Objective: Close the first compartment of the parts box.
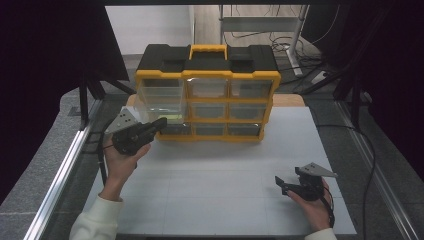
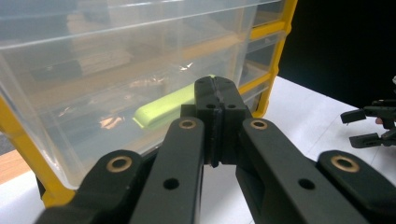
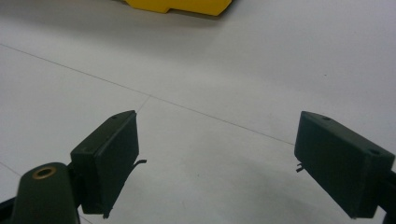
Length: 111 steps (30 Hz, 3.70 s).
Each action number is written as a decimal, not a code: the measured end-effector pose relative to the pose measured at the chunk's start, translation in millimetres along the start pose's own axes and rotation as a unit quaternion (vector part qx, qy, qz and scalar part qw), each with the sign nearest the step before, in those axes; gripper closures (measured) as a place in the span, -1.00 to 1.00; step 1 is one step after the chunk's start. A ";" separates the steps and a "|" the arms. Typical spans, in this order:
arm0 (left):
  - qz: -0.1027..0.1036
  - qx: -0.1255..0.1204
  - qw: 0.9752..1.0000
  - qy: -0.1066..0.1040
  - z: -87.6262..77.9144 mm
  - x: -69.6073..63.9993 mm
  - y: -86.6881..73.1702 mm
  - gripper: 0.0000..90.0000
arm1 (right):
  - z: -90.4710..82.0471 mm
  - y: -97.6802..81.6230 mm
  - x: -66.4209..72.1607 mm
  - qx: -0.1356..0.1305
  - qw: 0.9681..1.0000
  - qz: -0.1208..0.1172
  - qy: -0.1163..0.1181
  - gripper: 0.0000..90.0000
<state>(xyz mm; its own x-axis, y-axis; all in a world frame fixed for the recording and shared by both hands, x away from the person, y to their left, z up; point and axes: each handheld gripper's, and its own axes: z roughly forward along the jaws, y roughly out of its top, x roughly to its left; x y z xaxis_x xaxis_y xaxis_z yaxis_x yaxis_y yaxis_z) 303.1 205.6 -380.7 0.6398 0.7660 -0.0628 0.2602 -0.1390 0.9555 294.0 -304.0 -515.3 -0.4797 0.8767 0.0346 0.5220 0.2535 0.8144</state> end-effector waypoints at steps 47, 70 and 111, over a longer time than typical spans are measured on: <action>-0.010 0.027 0.999 0.024 23.8 30.5 25.3 0.98 | 0.3 0.7 -0.2 -0.002 1.000 0.002 0.003 -0.69; -0.015 0.034 0.999 0.036 37.1 40.2 31.9 0.98 | 0.2 0.8 -0.5 -0.003 1.000 0.003 0.003 -0.69; -0.016 0.057 0.996 0.060 55.5 55.8 44.4 0.98 | 0.4 0.3 -1.4 0.000 1.000 0.002 0.001 -0.69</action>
<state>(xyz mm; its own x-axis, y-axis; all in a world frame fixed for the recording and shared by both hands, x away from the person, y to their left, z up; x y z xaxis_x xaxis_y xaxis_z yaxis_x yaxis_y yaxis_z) 390.5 207.3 -357.7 0.5410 0.8395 -0.0513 0.3632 -0.1782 0.9145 295.1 -305.0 -515.3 -0.4795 0.8767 0.0383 0.5232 0.2505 0.8146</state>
